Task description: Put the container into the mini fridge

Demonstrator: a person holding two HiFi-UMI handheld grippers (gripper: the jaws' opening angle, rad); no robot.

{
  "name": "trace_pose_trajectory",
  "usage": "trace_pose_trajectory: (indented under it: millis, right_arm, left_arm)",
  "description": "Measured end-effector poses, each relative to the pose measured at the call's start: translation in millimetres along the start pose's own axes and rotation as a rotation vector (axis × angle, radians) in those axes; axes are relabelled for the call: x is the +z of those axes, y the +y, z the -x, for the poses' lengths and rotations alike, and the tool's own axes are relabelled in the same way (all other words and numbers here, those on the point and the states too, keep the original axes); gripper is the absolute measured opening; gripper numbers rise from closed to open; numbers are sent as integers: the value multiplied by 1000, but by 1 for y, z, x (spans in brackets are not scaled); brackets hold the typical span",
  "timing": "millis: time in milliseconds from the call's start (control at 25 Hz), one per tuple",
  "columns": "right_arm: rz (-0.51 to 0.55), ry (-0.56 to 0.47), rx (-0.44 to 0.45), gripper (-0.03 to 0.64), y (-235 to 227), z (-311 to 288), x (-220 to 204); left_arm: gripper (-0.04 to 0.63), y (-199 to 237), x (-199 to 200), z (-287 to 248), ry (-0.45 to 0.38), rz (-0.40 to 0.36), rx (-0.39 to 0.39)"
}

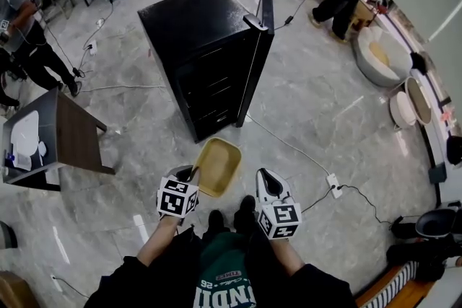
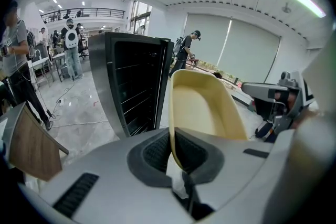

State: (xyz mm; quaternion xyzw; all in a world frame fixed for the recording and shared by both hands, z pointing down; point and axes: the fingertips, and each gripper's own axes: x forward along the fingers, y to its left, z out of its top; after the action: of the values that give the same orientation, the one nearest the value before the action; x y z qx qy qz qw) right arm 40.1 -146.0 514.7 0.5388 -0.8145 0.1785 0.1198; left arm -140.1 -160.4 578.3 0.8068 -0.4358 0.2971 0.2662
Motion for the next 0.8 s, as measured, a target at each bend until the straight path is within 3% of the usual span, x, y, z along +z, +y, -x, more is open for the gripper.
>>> trace_pose_trajectory:
  millis: [800]
  right_arm:
    - [62,33,208,37,-78,-83,43]
  left_arm:
    - [15,10,69,-66,-32,158,188]
